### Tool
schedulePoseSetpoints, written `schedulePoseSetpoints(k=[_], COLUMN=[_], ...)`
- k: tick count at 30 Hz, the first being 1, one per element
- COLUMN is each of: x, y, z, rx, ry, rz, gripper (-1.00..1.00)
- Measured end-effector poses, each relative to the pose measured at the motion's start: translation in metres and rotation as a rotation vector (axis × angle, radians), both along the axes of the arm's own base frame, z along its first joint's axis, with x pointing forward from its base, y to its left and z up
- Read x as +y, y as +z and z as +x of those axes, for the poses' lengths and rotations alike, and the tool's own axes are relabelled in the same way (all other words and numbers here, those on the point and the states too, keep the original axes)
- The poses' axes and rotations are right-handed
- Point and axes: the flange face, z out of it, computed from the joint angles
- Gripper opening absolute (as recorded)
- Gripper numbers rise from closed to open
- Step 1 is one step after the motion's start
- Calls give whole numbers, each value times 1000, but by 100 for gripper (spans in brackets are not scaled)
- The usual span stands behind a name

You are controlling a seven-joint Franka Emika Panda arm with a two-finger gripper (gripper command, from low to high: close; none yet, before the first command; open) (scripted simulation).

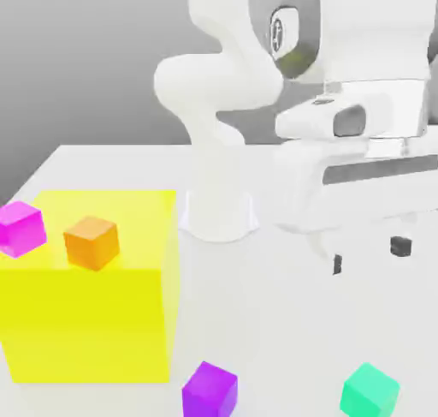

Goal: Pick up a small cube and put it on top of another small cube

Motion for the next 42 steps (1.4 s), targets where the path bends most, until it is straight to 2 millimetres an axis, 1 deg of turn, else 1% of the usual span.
schedulePoseSetpoints(k=[3, 7, 11, 12, 17, 18, 19, 20, 23, 24, 27, 29, 30, 31, 32, 34, 38, 41, 42], x=[16, 37, 42, 42, 42, 42, 42, 42, 42, 33, -25, -67, -91, -121, -146, -199, -258, -305, -313], y=[-55, -127, -186, -197, -197, -203, -199, -189, -151, -137, -93, -64, -50, -35, -20, 10, 66, 105, 104], z=[-5, -22, -26, -27, -27, -27, -27, -27, -27, -23, -6, 0, 2, 2, 0, -10, -41, -76, -83], rx=[75, 171, 190, 191, 191, 191, 192, 192, 192, 192, 191, 190, 189, 189, 188, 186, 182, 179, 178], ry=[64, 153, 171, 172, 172, 172, 172, 172, 172, 133, -106, -279, -369, -475, -572, -775, -1092, -1347, -1392], rz=[-19, -37, -40, -40, -41, -41, -41, -41, -40, -40, -33, -22, -16, -7, 2, 24, 67, 110, 118], gripper=[0, 0, 0, -100, -100, -100, -100, -100, -100, -100, -100, -100, -100, -100, -100, -100, -100, -100, -100])
